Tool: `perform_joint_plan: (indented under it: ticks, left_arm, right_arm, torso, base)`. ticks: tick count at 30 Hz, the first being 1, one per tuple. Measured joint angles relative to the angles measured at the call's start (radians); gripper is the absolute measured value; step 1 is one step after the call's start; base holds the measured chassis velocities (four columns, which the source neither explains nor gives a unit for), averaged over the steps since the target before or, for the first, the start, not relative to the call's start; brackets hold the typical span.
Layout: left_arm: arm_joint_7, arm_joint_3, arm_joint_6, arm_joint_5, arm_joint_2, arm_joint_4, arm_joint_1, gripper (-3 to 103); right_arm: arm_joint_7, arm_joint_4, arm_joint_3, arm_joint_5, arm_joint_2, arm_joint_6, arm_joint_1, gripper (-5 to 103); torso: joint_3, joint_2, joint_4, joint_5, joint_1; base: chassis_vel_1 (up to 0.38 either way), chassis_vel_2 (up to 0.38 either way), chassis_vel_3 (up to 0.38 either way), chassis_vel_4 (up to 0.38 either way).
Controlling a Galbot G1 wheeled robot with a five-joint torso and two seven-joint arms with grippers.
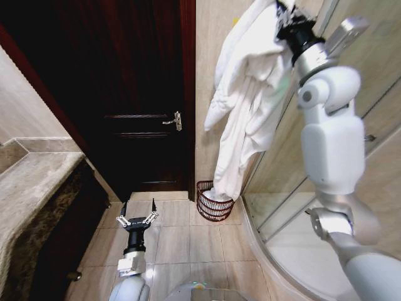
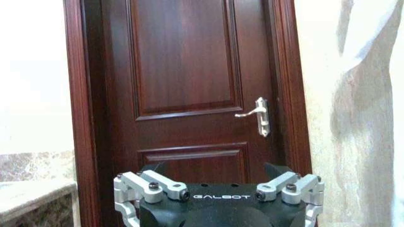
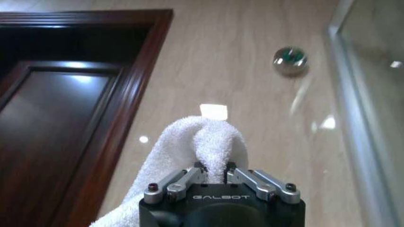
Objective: Discard the used towel into the hamper.
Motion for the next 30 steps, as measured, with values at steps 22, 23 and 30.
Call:
perform_joint_plan:
  ticks: [22, 23, 30]
  left_arm:
    - [-0.021, -0.005, -0.016, -0.013, 0.007, 0.014, -0.007, 100]
    - [-0.021, -0.006, -0.017, -0.015, 0.008, 0.014, -0.008, 100]
    - [-0.027, -0.006, -0.032, -0.019, 0.004, 0.034, -0.013, 100]
  right_arm:
    - [0.04, -0.005, -0.072, 0.022, 0.061, 0.014, -0.108, 12]
    - [0.037, -0.006, -0.068, 0.015, 0.062, 0.016, -0.125, 12]
    - [0.026, 0.015, -0.058, -0.011, 0.066, 0.033, -0.211, 12]
  torso:
    - [0.0, 0.0, 0.0003, 0.0002, 0.0]
    - [0.0, 0.0, 0.0001, 0.0004, 0.0]
    - [0.0, 0.0, 0.0001, 0.0001, 0.0]
  base:
    - [0.0, 0.0, 0.0, 0.0]
    - [0.0, 0.0, 0.0, 0.0]
    - [0.0, 0.0, 0.0, 0.0]
